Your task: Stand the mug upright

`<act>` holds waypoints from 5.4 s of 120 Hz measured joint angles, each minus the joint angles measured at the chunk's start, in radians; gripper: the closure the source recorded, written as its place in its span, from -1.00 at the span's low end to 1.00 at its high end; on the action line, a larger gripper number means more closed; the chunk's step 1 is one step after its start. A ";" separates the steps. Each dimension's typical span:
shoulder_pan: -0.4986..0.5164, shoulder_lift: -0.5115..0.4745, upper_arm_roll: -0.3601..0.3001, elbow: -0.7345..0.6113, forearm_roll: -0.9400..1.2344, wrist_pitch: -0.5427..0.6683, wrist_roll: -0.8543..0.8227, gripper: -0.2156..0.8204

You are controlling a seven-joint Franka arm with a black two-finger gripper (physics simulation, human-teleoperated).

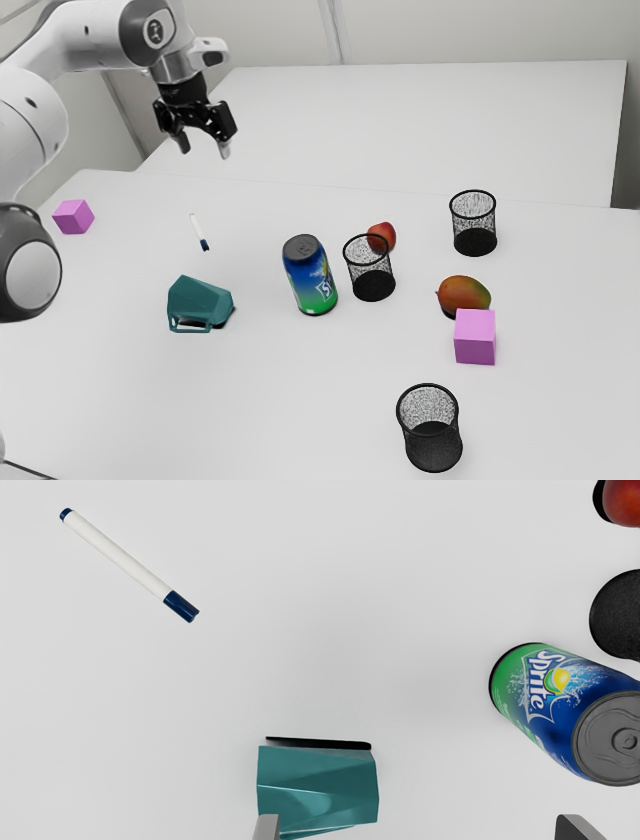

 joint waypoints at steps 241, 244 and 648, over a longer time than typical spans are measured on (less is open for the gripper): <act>0.243 0.090 0.290 -0.647 -0.918 0.040 0.775 -0.58; 0.243 0.091 0.290 -0.650 -0.924 0.039 0.780 -0.58; -0.168 -0.334 0.075 -0.959 -0.012 0.920 0.395 -0.45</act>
